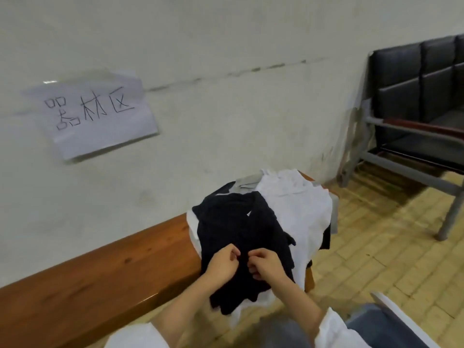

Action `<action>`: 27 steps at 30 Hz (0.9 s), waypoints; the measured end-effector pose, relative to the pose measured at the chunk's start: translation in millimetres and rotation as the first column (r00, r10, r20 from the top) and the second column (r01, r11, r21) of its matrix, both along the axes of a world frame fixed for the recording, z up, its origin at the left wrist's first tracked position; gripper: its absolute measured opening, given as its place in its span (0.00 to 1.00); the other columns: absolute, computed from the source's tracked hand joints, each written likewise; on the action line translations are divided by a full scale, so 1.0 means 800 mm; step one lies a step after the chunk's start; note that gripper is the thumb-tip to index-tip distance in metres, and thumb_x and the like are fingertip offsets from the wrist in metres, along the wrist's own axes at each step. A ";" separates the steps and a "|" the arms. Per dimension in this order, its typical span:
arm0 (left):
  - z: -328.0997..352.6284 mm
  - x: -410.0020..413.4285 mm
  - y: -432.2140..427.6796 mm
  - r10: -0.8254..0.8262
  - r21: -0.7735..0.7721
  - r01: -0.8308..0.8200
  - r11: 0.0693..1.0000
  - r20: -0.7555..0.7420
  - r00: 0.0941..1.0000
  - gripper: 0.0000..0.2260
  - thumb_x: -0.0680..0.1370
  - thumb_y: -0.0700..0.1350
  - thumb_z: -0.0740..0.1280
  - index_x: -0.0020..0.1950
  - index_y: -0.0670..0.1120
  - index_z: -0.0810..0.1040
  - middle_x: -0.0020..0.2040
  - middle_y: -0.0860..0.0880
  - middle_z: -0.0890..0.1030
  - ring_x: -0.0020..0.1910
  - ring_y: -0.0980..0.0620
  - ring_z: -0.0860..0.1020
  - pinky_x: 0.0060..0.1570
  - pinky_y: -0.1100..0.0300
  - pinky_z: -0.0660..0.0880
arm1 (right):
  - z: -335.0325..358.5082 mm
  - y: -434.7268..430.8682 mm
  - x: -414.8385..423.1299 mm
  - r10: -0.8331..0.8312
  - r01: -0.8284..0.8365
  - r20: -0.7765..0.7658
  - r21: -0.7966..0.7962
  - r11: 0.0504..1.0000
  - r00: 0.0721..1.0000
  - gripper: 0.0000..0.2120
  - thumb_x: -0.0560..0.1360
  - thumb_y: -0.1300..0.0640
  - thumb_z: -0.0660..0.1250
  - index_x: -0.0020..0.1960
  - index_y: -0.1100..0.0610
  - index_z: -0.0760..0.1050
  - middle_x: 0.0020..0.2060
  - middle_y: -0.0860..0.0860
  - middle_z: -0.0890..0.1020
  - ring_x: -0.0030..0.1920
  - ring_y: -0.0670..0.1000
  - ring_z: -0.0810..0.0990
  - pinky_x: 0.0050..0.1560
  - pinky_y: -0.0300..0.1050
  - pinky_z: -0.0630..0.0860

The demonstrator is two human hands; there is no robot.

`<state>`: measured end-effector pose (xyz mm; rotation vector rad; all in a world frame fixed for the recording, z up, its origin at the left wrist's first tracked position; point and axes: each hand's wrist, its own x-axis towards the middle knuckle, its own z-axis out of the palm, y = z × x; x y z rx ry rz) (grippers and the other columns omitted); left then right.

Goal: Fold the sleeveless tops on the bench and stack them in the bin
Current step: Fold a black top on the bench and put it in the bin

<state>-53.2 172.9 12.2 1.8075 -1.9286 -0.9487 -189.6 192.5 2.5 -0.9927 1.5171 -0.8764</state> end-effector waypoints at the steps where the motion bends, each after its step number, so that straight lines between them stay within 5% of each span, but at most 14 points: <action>1: -0.001 0.017 -0.006 0.036 -0.010 -0.036 0.999 -0.011 0.999 0.10 0.79 0.38 0.60 0.58 0.48 0.73 0.46 0.51 0.78 0.47 0.52 0.77 0.51 0.57 0.75 | 0.005 -0.012 0.008 0.011 -0.011 -0.029 -0.010 1.000 1.000 0.09 0.76 0.66 0.60 0.51 0.57 0.76 0.35 0.52 0.80 0.33 0.47 0.77 0.31 0.37 0.74; 5: -0.007 0.053 -0.035 0.157 -0.020 -0.161 0.987 -0.126 0.979 0.23 0.79 0.38 0.60 0.73 0.51 0.59 0.39 0.48 0.77 0.39 0.48 0.79 0.40 0.58 0.76 | 0.012 -0.063 0.019 0.001 -0.016 -0.192 -0.077 0.997 0.981 0.08 0.75 0.61 0.65 0.54 0.57 0.77 0.37 0.50 0.80 0.34 0.46 0.77 0.36 0.38 0.74; 8: -0.010 0.065 -0.064 0.211 -0.034 -0.219 0.975 -0.154 0.965 0.24 0.80 0.41 0.60 0.75 0.49 0.56 0.39 0.49 0.77 0.37 0.52 0.77 0.36 0.61 0.74 | 0.011 -0.090 0.021 -0.120 0.046 -0.399 -0.190 0.981 0.909 0.13 0.75 0.56 0.67 0.58 0.54 0.73 0.46 0.49 0.77 0.43 0.47 0.77 0.40 0.38 0.70; 10: -0.011 0.069 -0.086 0.230 -0.031 -0.238 0.971 -0.157 0.960 0.24 0.81 0.45 0.61 0.76 0.46 0.57 0.54 0.47 0.76 0.50 0.52 0.77 0.48 0.61 0.75 | 0.010 -0.104 0.020 -0.220 0.075 -0.525 -0.284 0.956 0.822 0.16 0.74 0.54 0.68 0.60 0.54 0.71 0.53 0.51 0.73 0.50 0.50 0.75 0.45 0.41 0.72; 12: -0.009 0.067 -0.104 0.239 0.008 -0.240 0.971 -0.126 0.963 0.28 0.81 0.48 0.60 0.78 0.44 0.52 0.70 0.43 0.64 0.66 0.48 0.70 0.62 0.58 0.69 | 0.005 -0.117 0.015 -0.268 0.053 -0.640 -0.334 0.941 0.720 0.19 0.73 0.52 0.69 0.62 0.54 0.71 0.59 0.52 0.71 0.58 0.52 0.72 0.56 0.44 0.72; 14: -0.009 0.061 -0.122 0.231 0.026 -0.230 0.973 -0.023 0.973 0.33 0.81 0.52 0.59 0.78 0.44 0.44 0.75 0.42 0.56 0.70 0.45 0.66 0.65 0.56 0.66 | -0.001 -0.125 0.007 -0.257 0.029 -0.706 -0.318 0.948 0.660 0.25 0.72 0.48 0.70 0.66 0.53 0.69 0.63 0.53 0.69 0.62 0.54 0.69 0.61 0.47 0.70; 17: -0.016 0.058 -0.146 0.225 0.023 -0.227 0.974 0.085 0.971 0.29 0.80 0.55 0.60 0.76 0.46 0.56 0.72 0.43 0.62 0.63 0.47 0.73 0.60 0.57 0.70 | -0.011 -0.132 -0.002 -0.171 -0.040 -0.738 -0.259 0.965 0.652 0.29 0.73 0.48 0.69 0.70 0.54 0.65 0.66 0.53 0.69 0.63 0.54 0.70 0.62 0.46 0.70; 19: -0.024 0.063 -0.158 0.241 -0.066 -0.237 0.969 0.053 0.969 0.09 0.79 0.51 0.63 0.58 0.51 0.75 0.60 0.48 0.73 0.50 0.54 0.76 0.60 0.55 0.71 | -0.011 -0.132 -0.007 -0.175 -0.074 -0.735 -0.293 0.953 0.656 0.22 0.75 0.54 0.66 0.68 0.55 0.68 0.64 0.52 0.72 0.61 0.52 0.73 0.60 0.43 0.70; 20: -0.029 0.065 -0.162 0.233 -0.109 -0.228 0.968 0.031 0.972 0.03 0.78 0.47 0.64 0.47 0.54 0.76 0.52 0.50 0.76 0.44 0.57 0.75 0.60 0.54 0.71 | -0.008 -0.131 -0.011 -0.206 -0.041 -0.699 -0.319 0.947 0.685 0.19 0.75 0.58 0.64 0.66 0.55 0.71 0.62 0.51 0.75 0.58 0.51 0.75 0.57 0.40 0.70; 21: -0.034 0.066 -0.164 0.233 -0.120 -0.228 0.966 0.032 0.972 0.07 0.78 0.43 0.64 0.41 0.54 0.74 0.46 0.52 0.77 0.41 0.58 0.74 0.58 0.54 0.72 | -0.002 -0.130 -0.015 -0.253 0.031 -0.639 -0.338 0.941 0.727 0.17 0.76 0.61 0.62 0.64 0.56 0.73 0.57 0.51 0.78 0.54 0.49 0.77 0.52 0.38 0.70; 24: -0.034 0.067 -0.155 0.253 -0.128 -0.256 0.958 -0.040 0.967 0.09 0.80 0.39 0.60 0.43 0.51 0.72 0.44 0.52 0.76 0.41 0.57 0.74 0.50 0.59 0.74 | 0.015 -0.122 -0.024 -0.384 0.227 -0.440 -0.368 0.902 0.811 0.14 0.77 0.65 0.58 0.57 0.57 0.77 0.42 0.48 0.80 0.40 0.47 0.78 0.39 0.36 0.69; 27: -0.023 0.073 -0.142 0.299 -0.116 -0.311 0.943 -0.106 0.948 0.07 0.81 0.37 0.55 0.47 0.48 0.68 0.49 0.49 0.71 0.44 0.53 0.72 0.41 0.63 0.71 | 0.037 -0.108 -0.009 -0.207 0.011 -0.515 -0.357 0.934 0.831 0.12 0.78 0.64 0.55 0.53 0.52 0.74 0.43 0.47 0.80 0.42 0.45 0.78 0.39 0.34 0.68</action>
